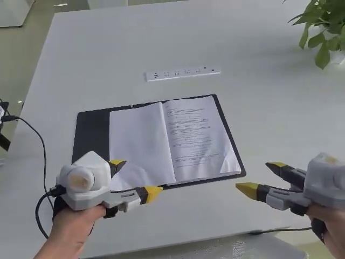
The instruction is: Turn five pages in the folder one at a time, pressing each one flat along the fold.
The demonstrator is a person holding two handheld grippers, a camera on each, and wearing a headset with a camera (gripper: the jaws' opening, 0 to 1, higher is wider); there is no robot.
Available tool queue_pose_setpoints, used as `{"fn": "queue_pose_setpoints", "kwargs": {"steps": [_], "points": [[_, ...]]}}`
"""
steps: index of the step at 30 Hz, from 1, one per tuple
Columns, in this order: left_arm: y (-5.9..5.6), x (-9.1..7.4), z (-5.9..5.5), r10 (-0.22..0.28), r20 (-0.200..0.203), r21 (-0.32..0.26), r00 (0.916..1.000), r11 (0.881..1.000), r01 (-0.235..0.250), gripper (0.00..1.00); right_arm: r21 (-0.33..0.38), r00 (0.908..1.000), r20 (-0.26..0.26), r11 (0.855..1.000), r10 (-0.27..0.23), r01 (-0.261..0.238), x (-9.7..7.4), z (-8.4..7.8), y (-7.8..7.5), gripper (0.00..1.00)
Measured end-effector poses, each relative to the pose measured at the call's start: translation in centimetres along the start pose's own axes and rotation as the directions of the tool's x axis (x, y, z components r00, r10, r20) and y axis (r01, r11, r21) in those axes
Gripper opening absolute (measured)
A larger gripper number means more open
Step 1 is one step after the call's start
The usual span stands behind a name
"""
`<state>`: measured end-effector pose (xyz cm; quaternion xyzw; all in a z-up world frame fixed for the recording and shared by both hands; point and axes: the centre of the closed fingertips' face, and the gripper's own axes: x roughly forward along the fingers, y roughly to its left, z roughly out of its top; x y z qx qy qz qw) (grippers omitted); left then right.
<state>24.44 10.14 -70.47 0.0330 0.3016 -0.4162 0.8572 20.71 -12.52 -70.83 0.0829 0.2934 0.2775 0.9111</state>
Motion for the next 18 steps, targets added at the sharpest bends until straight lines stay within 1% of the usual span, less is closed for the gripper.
{"fn": "queue_pose_setpoints", "kwargs": {"steps": [3, 5, 8, 10, 12, 13, 16, 17, 18], "points": [[-1.1, 1.1, -0.1, -0.041, -0.027, 0.029, 0.9988, 0.999, 0.041, 0.73, 0.012, 1.0, -0.005, 1.0, -0.002, 0.002, -0.2, -0.2, -0.1, 0.73], [-1.6, 1.7, -0.1, -0.056, -0.04, 0.035, 0.9977, 0.998, 0.057, 0.73, 0.019, 1.0, -0.003, 1.0, -0.006, 0.006, -0.3, -0.2, -0.1, 0.74], [-2.4, 2.8, 0.4, -0.083, -0.048, 0.05, 0.9954, 0.995, 0.086, 0.73, 0.038, 0.9999, 0.007, 0.999, -0.014, 0.014, -0.6, 0.0, -0.4, 0.74], [-2.8, 3.8, 0.8, -0.1, -0.05, 0.055, 0.9937, 0.993, 0.103, 0.73, 0.042, 0.9999, 0.002, 0.999, -0.016, 0.016, -0.7, -0.1, -0.5, 0.72], [-3.2, 4.6, 1.1, -0.113, -0.062, 0.061, 0.9917, 0.991, 0.116, 0.71, 0.044, 0.9999, -0.01, 0.999, -0.014, 0.014, -0.7, -0.4, -0.5, 0.71], [-3.3, 5.2, 1.2, -0.124, -0.075, 0.074, 0.9894, 0.989, 0.13, 0.71, 0.041, 0.9999, -0.013, 0.999, -0.01, 0.011, -0.7, -0.5, -0.5, 0.7], [-3.7, 6.3, 1.5, -0.145, -0.089, 0.095, 0.9854, 0.984, 0.153, 0.7, 0.038, 0.9997, -0.022, 0.999, -0.005, 0.006, -0.7, -0.7, -0.5, 0.72], [-3.9, 6.9, 1.7, -0.154, -0.098, 0.106, 0.9832, 0.981, 0.165, 0.7, 0.037, 0.9997, -0.025, 0.999, -0.006, 0.007, -0.7, -0.7, -0.5, 0.72], [-4.2, 7.4, 2.1, -0.166, -0.098, 0.116, 0.9813, 0.977, 0.177, 0.71, 0.038, 0.9996, -0.028, 0.999, -0.007, 0.009, -0.7, -0.8, -0.6, 0.73]]}}
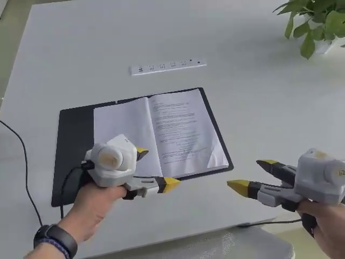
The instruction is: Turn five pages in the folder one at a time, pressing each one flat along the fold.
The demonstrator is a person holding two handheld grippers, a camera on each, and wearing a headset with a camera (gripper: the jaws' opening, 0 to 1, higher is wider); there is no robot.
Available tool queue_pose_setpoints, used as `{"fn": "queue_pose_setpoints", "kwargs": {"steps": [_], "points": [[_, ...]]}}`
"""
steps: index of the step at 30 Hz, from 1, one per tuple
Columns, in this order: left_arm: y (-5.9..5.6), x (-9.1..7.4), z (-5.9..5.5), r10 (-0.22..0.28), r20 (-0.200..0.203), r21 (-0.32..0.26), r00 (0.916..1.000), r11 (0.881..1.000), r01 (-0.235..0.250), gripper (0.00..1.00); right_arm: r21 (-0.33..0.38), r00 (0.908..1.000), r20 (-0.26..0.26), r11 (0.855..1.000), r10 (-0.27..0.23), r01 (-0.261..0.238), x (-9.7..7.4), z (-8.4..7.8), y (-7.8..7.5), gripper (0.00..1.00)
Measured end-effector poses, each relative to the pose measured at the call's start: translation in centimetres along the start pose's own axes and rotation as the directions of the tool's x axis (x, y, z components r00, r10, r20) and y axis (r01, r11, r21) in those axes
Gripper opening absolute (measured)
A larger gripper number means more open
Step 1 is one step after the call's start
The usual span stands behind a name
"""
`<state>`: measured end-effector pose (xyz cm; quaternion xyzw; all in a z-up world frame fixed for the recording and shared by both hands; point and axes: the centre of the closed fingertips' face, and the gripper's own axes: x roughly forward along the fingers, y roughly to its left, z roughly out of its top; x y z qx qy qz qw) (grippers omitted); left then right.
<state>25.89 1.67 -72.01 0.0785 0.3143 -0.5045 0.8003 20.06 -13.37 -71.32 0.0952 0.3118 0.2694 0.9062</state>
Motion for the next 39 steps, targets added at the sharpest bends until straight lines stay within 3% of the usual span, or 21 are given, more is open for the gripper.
{"fn": "queue_pose_setpoints", "kwargs": {"steps": [4, 7, 16, 24, 27, 31, 39], "points": [[-0.4, 1.9, 0.9, -0.031, -0.011, 0.025, 0.9995, 0.999, 0.031, 0.72, 0.01, 1.0, -0.006, 1.0, -0.002, 0.002, 0.0, -0.2, -0.4, 0.74], [-0.8, 3.8, 1.0, -0.061, -0.028, -0.01, 0.9978, 0.998, 0.06, 0.71, 0.017, 1.0, -0.007, 1.0, -0.006, 0.006, -0.1, -0.3, -0.7, 0.75], [-0.8, 8.5, 1.9, -0.041, -0.022, -0.046, 0.9989, 0.998, 0.04, 0.68, 0.036, 0.9998, -0.015, 0.999, -0.013, 0.013, -0.1, -0.8, -1.6, 0.77], [0.2, 11.9, 2.4, 0.025, -0.026, -0.059, 0.9994, 0.998, -0.026, 0.67, 0.048, 0.9998, -0.018, 0.999, -0.005, 0.005, 0.1, -0.9, -2.2, 0.76], [0.3, 13.3, 2.5, 0.05, -0.039, -0.022, 0.998, 0.998, -0.05, 0.66, 0.05, 0.9996, -0.027, 0.999, 0.005, -0.004, 0.3, -1.1, -2.3, 0.76], [-0.1, 14.5, 2.8, 0.055, -0.039, -0.023, 0.9977, 0.998, -0.056, 0.67, 0.054, 0.9991, -0.039, 0.998, 0.015, -0.013, 0.5, -1.3, -2.3, 0.76], [-0.1, 15.9, 0.8, 0.103, -0.116, 0.096, 0.9878, 0.991, -0.092, 0.66, 0.067, 0.999, -0.036, 0.997, 0.028, -0.025, 0.3, -1.3, -2.8, 0.76]]}}
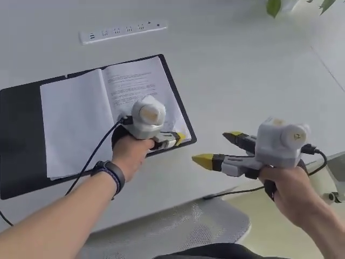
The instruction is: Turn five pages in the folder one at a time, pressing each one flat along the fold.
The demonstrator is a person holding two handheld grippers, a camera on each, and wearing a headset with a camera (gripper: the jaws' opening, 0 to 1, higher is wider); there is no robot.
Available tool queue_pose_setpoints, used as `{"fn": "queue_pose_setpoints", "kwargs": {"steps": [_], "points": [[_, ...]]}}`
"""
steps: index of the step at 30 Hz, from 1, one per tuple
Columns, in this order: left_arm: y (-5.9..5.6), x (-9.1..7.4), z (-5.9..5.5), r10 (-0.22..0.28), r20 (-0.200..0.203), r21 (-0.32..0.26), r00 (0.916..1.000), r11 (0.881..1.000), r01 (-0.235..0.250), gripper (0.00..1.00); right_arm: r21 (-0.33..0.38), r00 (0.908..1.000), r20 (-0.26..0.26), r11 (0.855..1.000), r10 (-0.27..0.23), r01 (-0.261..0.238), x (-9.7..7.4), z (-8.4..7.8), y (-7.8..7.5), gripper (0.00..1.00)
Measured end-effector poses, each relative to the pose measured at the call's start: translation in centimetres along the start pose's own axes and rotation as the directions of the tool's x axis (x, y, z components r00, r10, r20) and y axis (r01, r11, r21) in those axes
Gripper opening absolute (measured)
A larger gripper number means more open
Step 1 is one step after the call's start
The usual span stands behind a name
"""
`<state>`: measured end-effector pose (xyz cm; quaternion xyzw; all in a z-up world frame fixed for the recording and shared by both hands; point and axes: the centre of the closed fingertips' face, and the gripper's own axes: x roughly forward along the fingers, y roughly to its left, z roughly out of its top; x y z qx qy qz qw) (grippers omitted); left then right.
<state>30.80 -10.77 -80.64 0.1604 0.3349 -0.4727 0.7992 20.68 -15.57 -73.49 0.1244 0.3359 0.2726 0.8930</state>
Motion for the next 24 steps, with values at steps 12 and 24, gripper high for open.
{"fn": "queue_pose_setpoints", "kwargs": {"steps": [12, 24], "points": [[0.6, 0.0, -0.2, 0.025, 0.008, 0.024, 0.9997, 0.999, -0.025, 0.59, 0.004, 0.9996, -0.004, 1.0, 0.029, -0.029, 0.9, 0.2, -0.2, 0.73], [1.1, 0.0, -0.2, 0.022, 0.024, 0.008, 0.9995, 1.0, -0.023, 0.54, 0.01, 0.9976, 0.02, 0.998, 0.066, -0.066, 2.8, 2.3, -0.1, 0.7]]}}
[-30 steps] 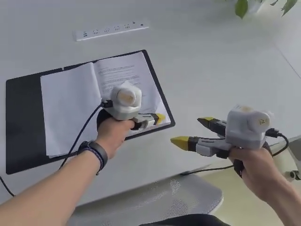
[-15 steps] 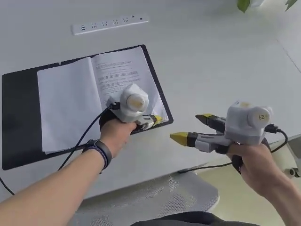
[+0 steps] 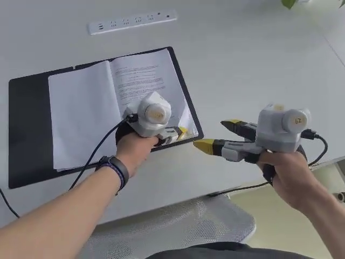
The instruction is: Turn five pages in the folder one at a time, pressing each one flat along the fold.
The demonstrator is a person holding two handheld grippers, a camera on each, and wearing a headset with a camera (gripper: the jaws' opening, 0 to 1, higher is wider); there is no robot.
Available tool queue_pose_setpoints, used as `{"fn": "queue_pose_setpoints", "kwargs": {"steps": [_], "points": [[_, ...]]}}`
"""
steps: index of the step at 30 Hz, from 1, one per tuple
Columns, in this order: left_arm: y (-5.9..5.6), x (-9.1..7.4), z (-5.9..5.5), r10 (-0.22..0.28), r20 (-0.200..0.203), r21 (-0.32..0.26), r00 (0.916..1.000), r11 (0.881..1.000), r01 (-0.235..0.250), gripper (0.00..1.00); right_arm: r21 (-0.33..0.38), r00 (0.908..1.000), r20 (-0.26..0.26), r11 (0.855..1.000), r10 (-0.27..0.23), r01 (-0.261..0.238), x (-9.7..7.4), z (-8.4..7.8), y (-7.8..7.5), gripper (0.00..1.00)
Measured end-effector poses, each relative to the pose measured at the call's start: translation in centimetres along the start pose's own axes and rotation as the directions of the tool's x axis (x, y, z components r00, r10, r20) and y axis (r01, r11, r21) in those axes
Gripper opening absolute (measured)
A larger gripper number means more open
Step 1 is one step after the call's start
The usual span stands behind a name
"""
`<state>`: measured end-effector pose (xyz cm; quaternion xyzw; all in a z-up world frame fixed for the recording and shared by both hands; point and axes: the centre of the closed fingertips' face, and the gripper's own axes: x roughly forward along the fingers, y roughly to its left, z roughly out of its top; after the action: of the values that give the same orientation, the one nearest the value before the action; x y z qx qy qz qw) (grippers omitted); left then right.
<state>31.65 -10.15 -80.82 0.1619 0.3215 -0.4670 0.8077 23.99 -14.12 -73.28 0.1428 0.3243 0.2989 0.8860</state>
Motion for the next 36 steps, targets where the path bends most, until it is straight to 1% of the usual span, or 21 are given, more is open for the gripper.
{"fn": "queue_pose_setpoints", "kwargs": {"steps": [1, 4, 6, 11, 14, 16, 20, 22, 24, 27, 28, 30, 32, 36], "points": [[0.0, 0.0, 0.0, 0.0, 0.001, 0.0, 1.0, 1.0, 0.0, 0.53, 0.011, 0.9999, 0.014, 1.0, 0.007, -0.007, 0.3, 0.5, 0.0, 0.7], [0.2, 0.1, 0.0, 0.0, 0.004, -0.003, 1.0, 1.0, 0.0, 0.52, 0.025, 0.9994, 0.03, 1.0, 0.017, -0.018, 1.1, 1.2, -0.2, 0.66], [0.1, 0.0, 0.0, 0.001, 0.005, -0.004, 1.0, 1.0, -0.001, 0.52, 0.034, 0.9992, 0.03, 0.999, 0.025, -0.026, 1.8, 1.5, -0.4, 0.65], [0.1, 0.1, 0.0, 0.002, 0.005, -0.003, 1.0, 1.0, -0.002, 0.52, 0.022, 0.9981, 0.014, 0.998, 0.06, -0.06, 3.5, 2.2, -0.6, 0.61], [0.1, 0.1, 0.0, 0.002, 0.004, -0.002, 1.0, 1.0, -0.002, 0.52, 0.047, 0.9969, 0.022, 0.996, 0.076, -0.077, 4.4, 2.8, -1.0, 0.59], [0.1, 0.1, 0.0, 0.003, 0.003, -0.001, 1.0, 1.0, -0.003, 0.52, 0.066, 0.9969, 0.025, 0.995, 0.074, -0.076, 5.0, 2.9, -1.4, 0.57], [0.1, 0.1, 0.0, 0.004, 0.0, 0.0, 1.0, 1.0, -0.004, 0.52, 0.084, 0.9962, 0.024, 0.993, 0.084, -0.085, 5.7, 3.0, -1.6, 0.55], [0.1, 0.1, 0.0, 0.004, 0.002, -0.002, 1.0, 1.0, -0.004, 0.52, 0.102, 0.9953, 0.032, 0.99, 0.091, -0.094, 6.1, 3.2, -1.7, 0.52], [0.1, 0.1, 0.0, 0.004, 0.002, 0.0, 1.0, 1.0, -0.004, 0.52, 0.139, 0.9948, 0.043, 0.985, 0.093, -0.098, 6.5, 3.5, -2.0, 0.5], [0.1, 0.1, 0.0, 0.006, 0.003, -0.002, 1.0, 1.0, -0.006, 0.52, 0.202, 0.9919, 0.08, 0.973, 0.099, -0.113, 7.3, 4.2, -2.4, 0.47], [0.1, 0.1, 0.0, 0.006, 0.003, -0.002, 1.0, 1.0, -0.006, 0.52, 0.211, 0.9914, 0.085, 0.97, 0.1, -0.116, 7.4, 4.2, -2.5, 0.45], [0.1, 0.1, 0.0, 0.006, 0.003, -0.003, 1.0, 1.0, -0.006, 0.52, 0.225, 0.9908, 0.091, 0.967, 0.101, -0.119, 7.9, 4.4, -2.8, 0.41], [0.1, 0.1, 0.0, 0.006, 0.003, -0.004, 1.0, 1.0, -0.006, 0.52, 0.241, 0.9913, 0.088, 0.964, 0.098, -0.117, 8.3, 4.3, -3.0, 0.39], [0.1, 0.1, 0.0, 0.005, 0.003, -0.005, 1.0, 1.0, -0.005, 0.52, 0.264, 0.9906, 0.084, 0.956, 0.108, -0.126, 9.0, 4.2, -2.9, 0.34]]}}
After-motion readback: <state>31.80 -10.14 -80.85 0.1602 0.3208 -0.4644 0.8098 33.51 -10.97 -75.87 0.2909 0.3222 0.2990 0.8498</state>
